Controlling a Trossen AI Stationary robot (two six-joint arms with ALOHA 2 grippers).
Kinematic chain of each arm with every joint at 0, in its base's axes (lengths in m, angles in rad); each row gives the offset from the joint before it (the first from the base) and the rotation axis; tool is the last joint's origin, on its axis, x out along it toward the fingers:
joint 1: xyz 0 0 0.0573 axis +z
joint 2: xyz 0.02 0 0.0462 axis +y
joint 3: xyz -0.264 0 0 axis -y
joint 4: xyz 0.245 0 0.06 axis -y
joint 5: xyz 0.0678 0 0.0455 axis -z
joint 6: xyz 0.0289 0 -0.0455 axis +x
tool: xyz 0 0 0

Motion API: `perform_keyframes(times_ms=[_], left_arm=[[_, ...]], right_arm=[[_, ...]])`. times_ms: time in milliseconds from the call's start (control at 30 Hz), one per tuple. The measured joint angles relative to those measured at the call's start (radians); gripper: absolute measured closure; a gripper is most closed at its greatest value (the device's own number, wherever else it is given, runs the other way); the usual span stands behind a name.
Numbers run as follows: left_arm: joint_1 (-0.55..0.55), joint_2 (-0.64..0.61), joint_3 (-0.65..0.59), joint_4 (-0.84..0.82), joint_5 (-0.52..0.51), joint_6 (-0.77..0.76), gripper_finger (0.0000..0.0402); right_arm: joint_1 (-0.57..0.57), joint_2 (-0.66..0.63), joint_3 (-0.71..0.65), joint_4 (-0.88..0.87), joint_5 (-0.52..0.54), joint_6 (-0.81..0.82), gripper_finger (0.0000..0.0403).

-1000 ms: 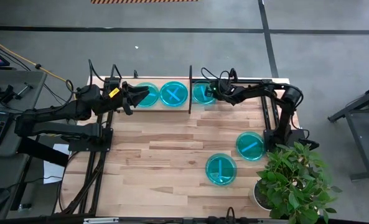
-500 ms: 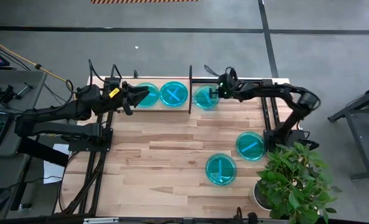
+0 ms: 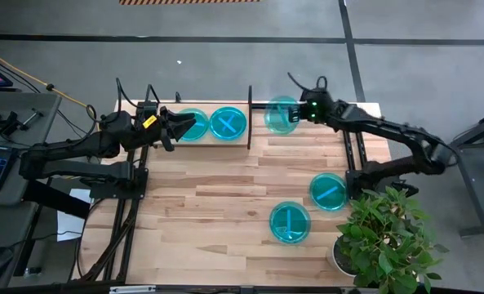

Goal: Place and stack plates onto a shelf
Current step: Stack the blue plate on top of the blue plate on the shelf

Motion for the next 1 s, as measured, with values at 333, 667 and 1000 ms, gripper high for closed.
perform_keyframes(times_ms=[333,667,1000], left_arm=[[0.000,0.000,0.000,0.001,0.000,0.000,0.0241],[0.000,0.000,0.000,0.136,-0.003,0.000,0.0241],[0.000,-0.001,0.000,0.400,0.038,0.086,0.0241]], right_arm=[[0.041,-0.244,0.005,0.041,-0.018,0.061,0.0403],[0.155,-0.094,0.318,0.075,-0.042,-0.030,0.0403],[0.263,0.296,0.681,0.067,-0.088,-0.116,0.0403]])
